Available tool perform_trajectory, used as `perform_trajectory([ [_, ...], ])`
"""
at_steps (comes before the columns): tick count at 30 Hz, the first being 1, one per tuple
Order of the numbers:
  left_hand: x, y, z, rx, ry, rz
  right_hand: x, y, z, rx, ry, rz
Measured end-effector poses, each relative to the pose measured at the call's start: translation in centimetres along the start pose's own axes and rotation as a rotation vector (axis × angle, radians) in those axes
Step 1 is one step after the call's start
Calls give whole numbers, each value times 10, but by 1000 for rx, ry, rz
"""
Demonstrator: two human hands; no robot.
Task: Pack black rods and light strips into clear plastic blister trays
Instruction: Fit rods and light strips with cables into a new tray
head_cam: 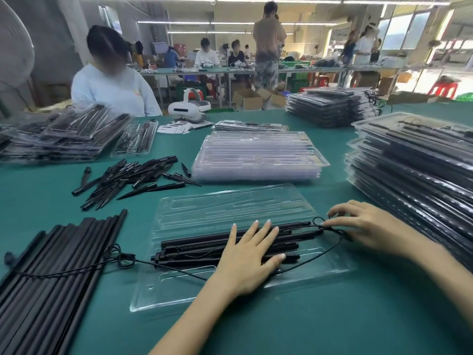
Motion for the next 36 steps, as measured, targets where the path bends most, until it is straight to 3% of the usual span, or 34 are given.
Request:
perform_trajectory([
  [8, 1, -1, -3, -43, 9, -43, 8, 10, 10, -142, -590, -289],
  [10, 4, 0, 0, -64, 120, -48, 9, 9, 2, -139, -730, -388],
  [13, 12, 2, 5, -75, 365, 60, 14, 6, 2, -274, -909, -453],
  [16, 8, 6, 2, -77, 36, 35, 25, -2, 10, -377, -1006, -344],
  [18, 7, 7, 1, -71, -50, 52, 32, -7, 13, -369, -1055, -265],
  [20, 10, 6, 1, -46, -29, 54, 38, -10, 16, -280, -1018, -187],
  [23, 14, 6, 2, 0, -10, 36, 40, -13, 22, -81, -693, -69],
  [26, 14, 7, 0, 0, -19, 36, 27, -5, 26, -32, -445, -17],
  [28, 15, 8, -1, -16, -20, 41, 17, 2, 23, -85, -486, -163],
  [32, 13, 8, -1, -19, -23, 40, 23, 9, 1, -157, -841, -596],
  [36, 11, 10, 0, -29, -7, 44, 35, 7, -12, -148, -961, -727],
])
Point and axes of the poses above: each hand's wrist, its own y-axis away from the middle knuckle, its own z-axis out of the back of the hand, x = y × z, the point moved 4 cm from there along -y, towards the middle knuckle, and after that the axes turned 2 degrees about -z, right-handed, at the moved point
